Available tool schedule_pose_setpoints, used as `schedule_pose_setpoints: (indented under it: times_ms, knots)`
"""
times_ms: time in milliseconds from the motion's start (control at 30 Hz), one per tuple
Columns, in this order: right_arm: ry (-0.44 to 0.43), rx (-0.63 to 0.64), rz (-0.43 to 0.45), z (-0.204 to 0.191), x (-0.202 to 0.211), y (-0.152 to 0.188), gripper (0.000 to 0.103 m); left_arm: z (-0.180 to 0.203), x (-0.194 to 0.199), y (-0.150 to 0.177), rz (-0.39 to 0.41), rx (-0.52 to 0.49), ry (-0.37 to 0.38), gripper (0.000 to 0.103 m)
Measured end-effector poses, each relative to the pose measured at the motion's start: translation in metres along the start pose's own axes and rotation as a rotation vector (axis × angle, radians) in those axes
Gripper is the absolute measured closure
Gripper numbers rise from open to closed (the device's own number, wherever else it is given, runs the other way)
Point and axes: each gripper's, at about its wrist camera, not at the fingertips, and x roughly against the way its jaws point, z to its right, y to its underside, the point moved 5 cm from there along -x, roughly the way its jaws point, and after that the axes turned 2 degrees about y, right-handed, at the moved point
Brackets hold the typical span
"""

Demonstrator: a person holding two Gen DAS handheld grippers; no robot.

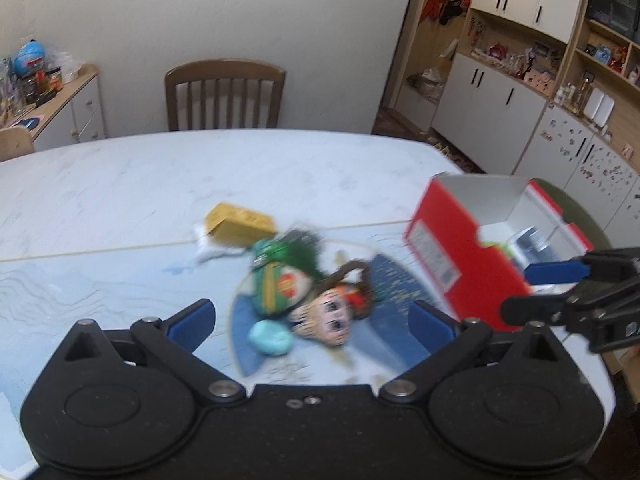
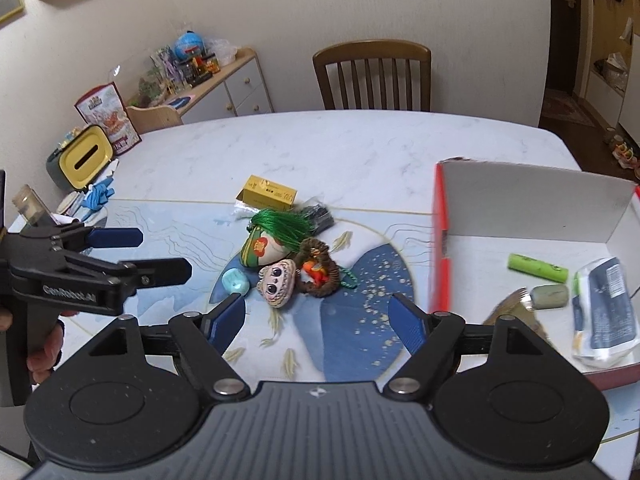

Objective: Organize objects
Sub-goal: 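Grasp the blue soap with the left gripper while the right grasps the doll keychain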

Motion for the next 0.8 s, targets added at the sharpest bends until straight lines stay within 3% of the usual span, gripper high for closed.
schedule_pose_setpoints:
  times_ms: [233,800]
  knots:
    - [0.038,-0.017,-0.029,-0.020,-0.034,-0.003,0.025,-0.028,-0.026,0.015,-0.023,0.023,-0.013,0.001]
    - [0.109,-0.041,-0.133,-0.042,-0.114,-0.005,0.025,-0.035,-0.080,0.034,-0.027,-0.045,-0.044,0.003]
